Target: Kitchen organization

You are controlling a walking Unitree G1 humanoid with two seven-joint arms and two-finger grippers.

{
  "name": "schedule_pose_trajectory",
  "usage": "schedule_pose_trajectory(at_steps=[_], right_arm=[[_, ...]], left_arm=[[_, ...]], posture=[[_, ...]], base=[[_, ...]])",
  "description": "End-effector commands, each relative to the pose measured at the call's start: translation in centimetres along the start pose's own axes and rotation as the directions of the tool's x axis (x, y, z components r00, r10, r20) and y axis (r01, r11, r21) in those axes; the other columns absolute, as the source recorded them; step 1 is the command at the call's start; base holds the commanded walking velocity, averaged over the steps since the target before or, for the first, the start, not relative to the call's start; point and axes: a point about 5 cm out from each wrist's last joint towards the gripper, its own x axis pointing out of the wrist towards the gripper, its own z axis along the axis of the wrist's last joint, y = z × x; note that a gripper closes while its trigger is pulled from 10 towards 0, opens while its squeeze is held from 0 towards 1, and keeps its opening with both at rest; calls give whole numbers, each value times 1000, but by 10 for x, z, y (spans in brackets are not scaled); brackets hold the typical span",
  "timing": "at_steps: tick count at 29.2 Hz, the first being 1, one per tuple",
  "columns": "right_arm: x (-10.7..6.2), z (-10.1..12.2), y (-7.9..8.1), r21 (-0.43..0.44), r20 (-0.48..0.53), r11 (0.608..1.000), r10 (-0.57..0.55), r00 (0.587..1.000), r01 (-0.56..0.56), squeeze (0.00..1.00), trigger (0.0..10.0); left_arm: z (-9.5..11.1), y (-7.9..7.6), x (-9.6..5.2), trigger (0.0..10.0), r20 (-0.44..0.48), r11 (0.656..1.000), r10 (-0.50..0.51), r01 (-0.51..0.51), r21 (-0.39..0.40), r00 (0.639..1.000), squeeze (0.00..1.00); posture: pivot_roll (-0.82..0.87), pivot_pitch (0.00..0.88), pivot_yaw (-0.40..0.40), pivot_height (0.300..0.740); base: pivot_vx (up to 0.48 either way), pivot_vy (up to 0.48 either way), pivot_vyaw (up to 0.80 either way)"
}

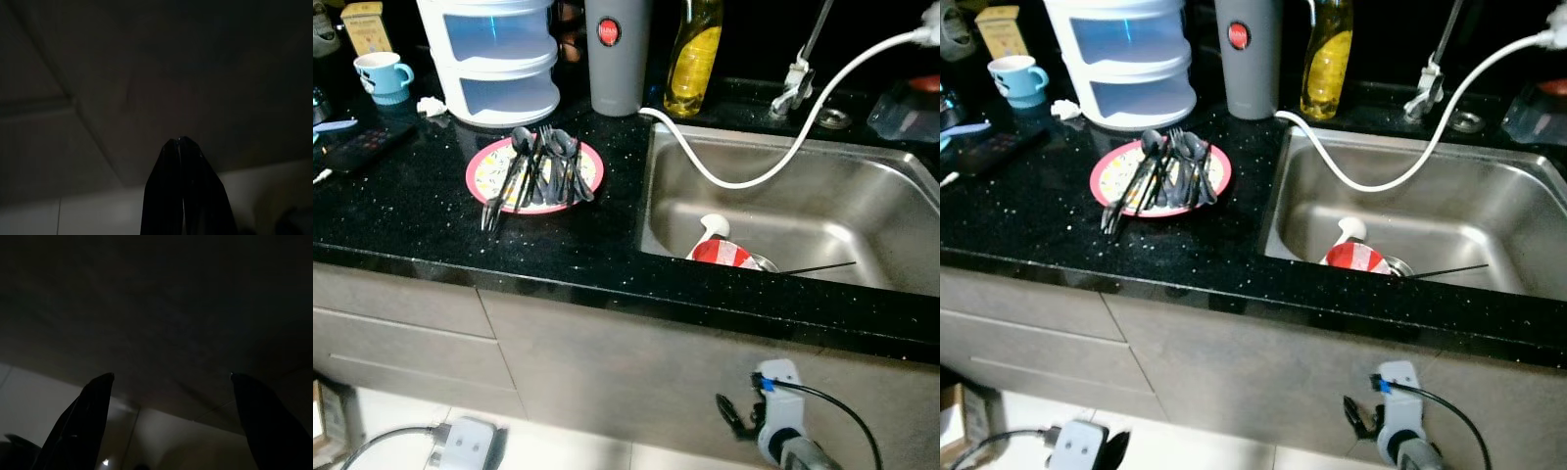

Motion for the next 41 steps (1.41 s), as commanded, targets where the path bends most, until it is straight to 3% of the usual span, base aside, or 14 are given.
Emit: schedule_pose_trajectory(at_steps=[1,7,13,15,16,17,19,22,25,27,29,30,32,41], right_arm=[[-6,2,-6,62,0,997,-52,999,52,0,10000],[-28,-37,-35,233,-175,898,-340,924,374,0,10000],[-60,-75,-47,279,-368,738,-508,778,614,0,10000],[-87,-99,-59,228,-498,593,-611,616,772,0,10000],[-87,-99,-59,228,-498,593,-611,616,772,0,10000],[-121,-114,-79,99,-580,412,-716,388,906,0,10000],[-121,-114,-79,99,-580,412,-716,388,906,0,10000],[-148,-115,-101,47,-604,184,-777,174,982,0,10000],[-150,-112,-106,52,-599,152,-786,153,987,0,10000],[-140,-74,-139,169,-504,16,-858,101,985,0,10000],[-139,-68,-144,188,-493,-6,-865,89,982,0,10000],[-134,-37,-164,267,-408,-60,-911,56,962,0,10000],[-134,-17,-177,327,-365,-98,-931,30,940,0,10000],[-139,85,-220,653,-185,-143,-982,-27,744,0,10000]], left_arm=[[15,0,5,10000,7,999,-47,47,15,999,0],[51,-12,26,10000,17,963,-191,184,196,981,0],[81,-19,40,10000,57,960,-252,242,144,966,0],[106,-23,48,10000,113,945,-313,297,136,943,0],[106,-23,48,10000,113,945,-313,297,136,943,0],[134,-32,49,10000,162,900,-425,398,177,891,0],[134,-32,49,10000,162,900,-425,398,177,891,0],[159,-39,47,10000,143,802,-565,500,328,813,0],[165,-39,47,10000,136,777,-588,510,368,797,0],[223,-23,60,10000,328,839,-488,330,434,809,0],[231,-20,62,10000,356,851,-465,300,431,810,0],[252,4,71,10000,460,916,-274,84,392,845,0],[260,19,74,10000,503,936,-156,-36,351,850,0],[249,74,73,10000,472,876,328,-450,173,819,0]], posture=[[111,26,13,740],[75,23,41,740],[57,14,56,740],[28,9,87,740],[28,9,87,740],[10,5,112,740],[10,5,112,740],[6,3,122,740],[6,3,122,740],[-5,0,129,740],[-5,0,133,740],[-9,0,136,740],[-16,0,141,740],[-30,0,140,740]], base=[[0,0,0],[0,0,0],[0,0,0],[0,0,0],[0,0,0],[0,0,0],[0,0,0],[0,0,0],[0,0,0],[0,0,0],[0,0,0],[0,0,0],[0,0,0],[0,0,0]])
